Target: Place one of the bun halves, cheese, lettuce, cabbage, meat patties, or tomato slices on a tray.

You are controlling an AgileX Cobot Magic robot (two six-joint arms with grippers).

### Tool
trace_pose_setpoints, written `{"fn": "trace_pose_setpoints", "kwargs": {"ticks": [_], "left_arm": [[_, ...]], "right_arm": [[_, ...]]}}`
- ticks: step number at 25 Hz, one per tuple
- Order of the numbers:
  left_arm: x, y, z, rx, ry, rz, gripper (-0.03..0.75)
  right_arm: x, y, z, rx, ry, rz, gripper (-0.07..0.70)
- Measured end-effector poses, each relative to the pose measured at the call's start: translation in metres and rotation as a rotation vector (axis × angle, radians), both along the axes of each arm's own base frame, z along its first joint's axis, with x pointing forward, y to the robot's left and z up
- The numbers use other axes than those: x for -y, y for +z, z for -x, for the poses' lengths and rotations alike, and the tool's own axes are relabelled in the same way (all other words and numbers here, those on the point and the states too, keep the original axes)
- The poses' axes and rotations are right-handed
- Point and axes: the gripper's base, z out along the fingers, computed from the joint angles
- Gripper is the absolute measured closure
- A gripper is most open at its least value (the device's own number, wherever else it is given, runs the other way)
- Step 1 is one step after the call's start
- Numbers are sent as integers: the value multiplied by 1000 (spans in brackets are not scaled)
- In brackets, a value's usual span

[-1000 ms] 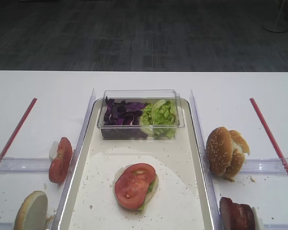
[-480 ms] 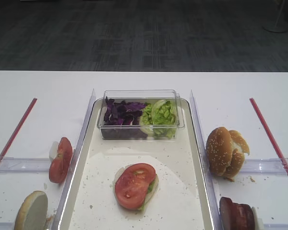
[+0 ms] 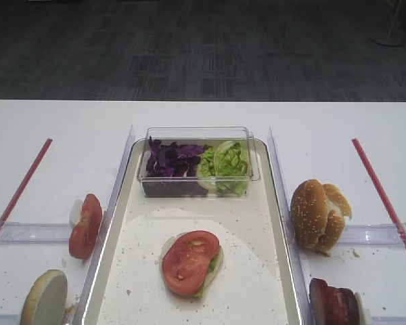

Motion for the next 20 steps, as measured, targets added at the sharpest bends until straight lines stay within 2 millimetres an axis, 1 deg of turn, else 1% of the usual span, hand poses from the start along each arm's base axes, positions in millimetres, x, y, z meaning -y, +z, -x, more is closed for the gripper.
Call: {"fn": "trace_pose_setpoints", "kwargs": {"ticks": [3,8,14,20], "left_arm": [[1,-11,8,24,-6,12,275],[2,-25,16,44,-9,16,275],[2,-27,22,88,-9,16,275],[2,-26,21,105,-9,16,275]], "right_arm": [[0,0,0,0,0,0,-2],[0,0,0,0,0,0,-2],[0,0,0,0,0,0,-2],[0,0,0,0,0,0,-2]]}}
